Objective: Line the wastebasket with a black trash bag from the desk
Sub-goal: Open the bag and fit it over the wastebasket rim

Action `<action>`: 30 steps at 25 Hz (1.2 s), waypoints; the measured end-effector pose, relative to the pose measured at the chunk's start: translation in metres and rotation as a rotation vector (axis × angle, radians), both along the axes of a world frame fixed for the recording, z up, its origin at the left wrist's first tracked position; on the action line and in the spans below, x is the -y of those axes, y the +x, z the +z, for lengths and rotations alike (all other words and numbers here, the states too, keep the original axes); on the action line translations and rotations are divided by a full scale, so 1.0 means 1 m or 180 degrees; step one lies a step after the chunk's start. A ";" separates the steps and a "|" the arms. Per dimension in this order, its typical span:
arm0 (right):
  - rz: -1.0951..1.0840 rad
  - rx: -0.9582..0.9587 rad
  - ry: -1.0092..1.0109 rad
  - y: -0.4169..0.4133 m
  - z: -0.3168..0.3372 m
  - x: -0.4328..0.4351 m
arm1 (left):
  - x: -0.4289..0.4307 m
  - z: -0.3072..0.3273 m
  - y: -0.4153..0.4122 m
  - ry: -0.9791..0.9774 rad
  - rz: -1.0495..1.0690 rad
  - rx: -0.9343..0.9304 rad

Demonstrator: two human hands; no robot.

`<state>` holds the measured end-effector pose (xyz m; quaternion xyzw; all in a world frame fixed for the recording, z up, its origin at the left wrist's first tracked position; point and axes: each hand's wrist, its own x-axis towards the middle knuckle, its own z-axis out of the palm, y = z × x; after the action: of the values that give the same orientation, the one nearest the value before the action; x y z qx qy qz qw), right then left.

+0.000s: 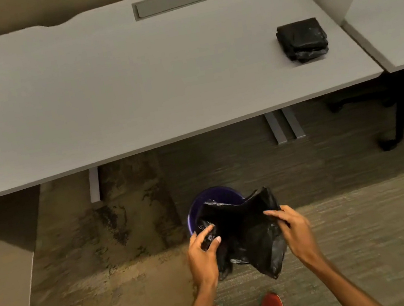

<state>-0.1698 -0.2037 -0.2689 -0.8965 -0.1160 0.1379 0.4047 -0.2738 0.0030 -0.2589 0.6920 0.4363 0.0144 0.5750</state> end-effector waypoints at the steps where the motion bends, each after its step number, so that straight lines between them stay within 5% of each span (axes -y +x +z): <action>1: -0.0022 -0.0010 0.0033 -0.001 -0.013 -0.004 | 0.002 -0.013 0.002 -0.0086 0.0142 0.0024; 12: -0.0041 -0.0561 0.0181 0.001 -0.165 -0.014 | -0.025 -0.161 -0.005 0.0135 -0.0044 -0.0093; 19: -0.0423 -0.0602 -0.0298 0.032 -0.220 -0.014 | -0.075 -0.220 -0.001 0.0450 -0.0110 -0.0170; 26: -0.0386 -0.0919 -0.0394 0.043 -0.227 -0.042 | -0.097 -0.227 0.018 0.0510 -0.1402 -0.0462; 30: -0.0351 -0.0611 -0.0374 0.033 -0.210 -0.058 | -0.087 -0.214 0.022 0.0916 -0.0832 -0.0767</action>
<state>-0.1368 -0.1460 -0.4788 -0.9064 -0.0189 0.2072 0.3676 -0.2520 0.0904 -0.4728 0.8142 0.4020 -0.0809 0.4111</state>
